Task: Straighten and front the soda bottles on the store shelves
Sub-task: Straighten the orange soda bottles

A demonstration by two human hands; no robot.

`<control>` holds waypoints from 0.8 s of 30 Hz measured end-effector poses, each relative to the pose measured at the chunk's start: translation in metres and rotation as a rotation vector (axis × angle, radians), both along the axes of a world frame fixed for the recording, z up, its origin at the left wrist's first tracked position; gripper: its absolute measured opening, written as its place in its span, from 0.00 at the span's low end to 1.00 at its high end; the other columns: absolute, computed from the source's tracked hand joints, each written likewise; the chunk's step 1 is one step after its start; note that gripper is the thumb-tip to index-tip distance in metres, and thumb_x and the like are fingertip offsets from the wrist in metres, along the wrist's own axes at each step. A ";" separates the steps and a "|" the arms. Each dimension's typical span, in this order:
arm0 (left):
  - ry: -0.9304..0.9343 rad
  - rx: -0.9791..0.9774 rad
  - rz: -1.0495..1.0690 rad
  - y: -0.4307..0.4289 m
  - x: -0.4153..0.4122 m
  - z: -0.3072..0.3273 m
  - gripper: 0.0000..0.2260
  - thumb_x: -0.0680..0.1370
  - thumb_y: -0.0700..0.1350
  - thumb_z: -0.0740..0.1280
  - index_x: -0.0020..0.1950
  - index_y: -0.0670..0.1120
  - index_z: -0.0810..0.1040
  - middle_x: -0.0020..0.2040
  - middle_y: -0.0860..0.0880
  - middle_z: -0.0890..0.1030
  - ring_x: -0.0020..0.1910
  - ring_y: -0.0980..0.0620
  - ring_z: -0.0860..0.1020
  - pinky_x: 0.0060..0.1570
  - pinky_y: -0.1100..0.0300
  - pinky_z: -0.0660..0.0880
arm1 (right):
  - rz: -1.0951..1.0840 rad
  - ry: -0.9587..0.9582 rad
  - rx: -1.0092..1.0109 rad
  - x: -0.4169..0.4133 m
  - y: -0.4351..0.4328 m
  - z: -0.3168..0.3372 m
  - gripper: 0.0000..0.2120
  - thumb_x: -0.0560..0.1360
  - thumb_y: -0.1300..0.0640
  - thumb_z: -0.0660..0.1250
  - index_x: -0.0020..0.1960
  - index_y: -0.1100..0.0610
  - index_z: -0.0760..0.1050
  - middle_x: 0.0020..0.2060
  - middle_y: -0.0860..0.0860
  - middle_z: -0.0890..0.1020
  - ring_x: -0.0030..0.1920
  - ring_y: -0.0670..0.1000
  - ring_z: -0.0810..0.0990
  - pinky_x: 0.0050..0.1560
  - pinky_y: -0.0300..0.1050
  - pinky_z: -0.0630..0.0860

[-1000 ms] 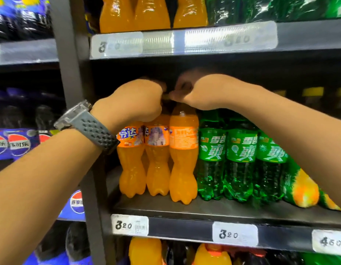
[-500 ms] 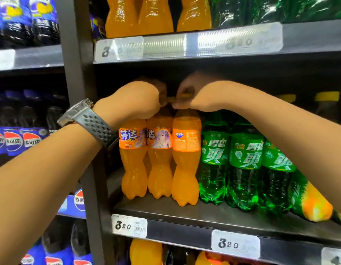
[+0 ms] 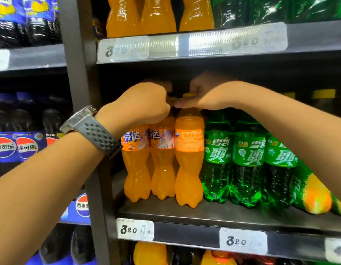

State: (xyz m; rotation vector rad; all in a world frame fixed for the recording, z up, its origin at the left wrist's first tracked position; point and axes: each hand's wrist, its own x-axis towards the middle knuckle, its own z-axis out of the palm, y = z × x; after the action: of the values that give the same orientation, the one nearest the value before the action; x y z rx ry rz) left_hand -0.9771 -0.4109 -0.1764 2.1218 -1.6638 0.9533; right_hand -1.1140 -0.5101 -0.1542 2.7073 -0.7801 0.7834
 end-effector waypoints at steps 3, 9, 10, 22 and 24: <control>0.036 0.030 -0.045 0.001 -0.003 0.004 0.15 0.78 0.45 0.59 0.63 0.45 0.76 0.57 0.42 0.79 0.53 0.44 0.77 0.53 0.50 0.76 | 0.007 0.017 0.019 -0.003 -0.001 0.002 0.25 0.68 0.29 0.64 0.35 0.52 0.72 0.32 0.48 0.74 0.32 0.49 0.73 0.32 0.43 0.65; -0.045 0.100 -0.030 -0.003 0.001 0.008 0.17 0.78 0.43 0.62 0.67 0.51 0.72 0.59 0.44 0.77 0.55 0.42 0.76 0.53 0.51 0.75 | 0.076 0.086 0.050 -0.012 -0.003 0.008 0.21 0.72 0.39 0.68 0.54 0.53 0.79 0.42 0.43 0.78 0.42 0.45 0.76 0.43 0.43 0.73; -0.055 0.097 -0.012 -0.003 0.000 0.009 0.18 0.78 0.43 0.62 0.68 0.51 0.71 0.60 0.44 0.77 0.56 0.42 0.76 0.54 0.50 0.75 | 0.028 0.072 0.018 -0.008 -0.004 0.007 0.23 0.71 0.36 0.67 0.51 0.56 0.79 0.40 0.47 0.79 0.39 0.48 0.76 0.39 0.43 0.71; 0.000 0.086 -0.018 0.007 -0.009 0.010 0.17 0.79 0.40 0.63 0.68 0.49 0.73 0.61 0.44 0.76 0.58 0.43 0.75 0.57 0.50 0.74 | -0.020 0.110 0.006 -0.002 0.005 0.006 0.24 0.72 0.36 0.66 0.50 0.58 0.79 0.41 0.52 0.79 0.39 0.51 0.76 0.37 0.44 0.69; 0.003 0.087 -0.011 0.009 -0.010 0.011 0.17 0.79 0.40 0.63 0.68 0.49 0.72 0.61 0.45 0.76 0.58 0.43 0.75 0.57 0.50 0.74 | -0.051 0.111 -0.016 0.001 0.004 0.006 0.27 0.71 0.34 0.65 0.48 0.60 0.79 0.38 0.53 0.79 0.37 0.52 0.75 0.37 0.44 0.69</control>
State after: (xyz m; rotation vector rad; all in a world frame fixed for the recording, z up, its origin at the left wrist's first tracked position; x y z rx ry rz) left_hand -0.9871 -0.4018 -0.1659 2.1653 -1.7442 0.8890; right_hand -1.1125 -0.5061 -0.1484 2.6784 -0.8106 0.6200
